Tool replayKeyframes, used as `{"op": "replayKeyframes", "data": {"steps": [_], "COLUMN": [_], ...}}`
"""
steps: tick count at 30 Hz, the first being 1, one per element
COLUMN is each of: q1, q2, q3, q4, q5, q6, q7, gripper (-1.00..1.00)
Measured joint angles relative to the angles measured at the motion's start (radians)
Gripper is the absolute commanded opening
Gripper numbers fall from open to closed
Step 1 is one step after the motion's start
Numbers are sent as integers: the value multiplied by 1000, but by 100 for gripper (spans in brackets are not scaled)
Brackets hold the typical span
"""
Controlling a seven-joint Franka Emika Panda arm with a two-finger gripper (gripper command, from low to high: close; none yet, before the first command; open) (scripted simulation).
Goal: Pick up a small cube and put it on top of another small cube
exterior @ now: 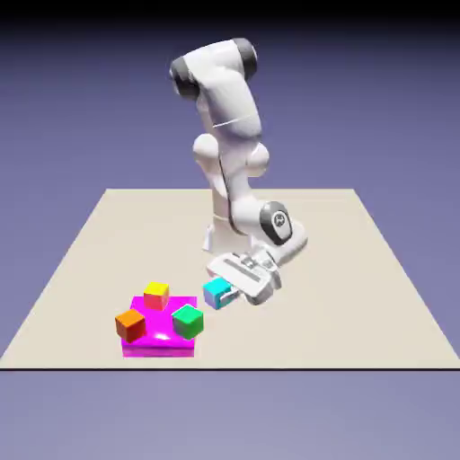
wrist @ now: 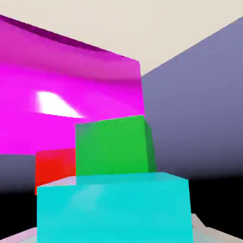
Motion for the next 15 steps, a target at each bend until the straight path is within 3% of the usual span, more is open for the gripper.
{"op": "replayKeyframes", "data": {"steps": [3, 7, 8, 15], "q1": [-70, -68, -68, -70], "q2": [-63, 82, 112, -69], "q3": [2, -89, -108, 5], "q4": [-2, 76, 91, -5], "q5": [-81, -207, -233, -78], "q6": [79, 25, 14, 81], "q7": [-52, -67, -70, -51], "gripper": [-100, -100, 100, 100]}}
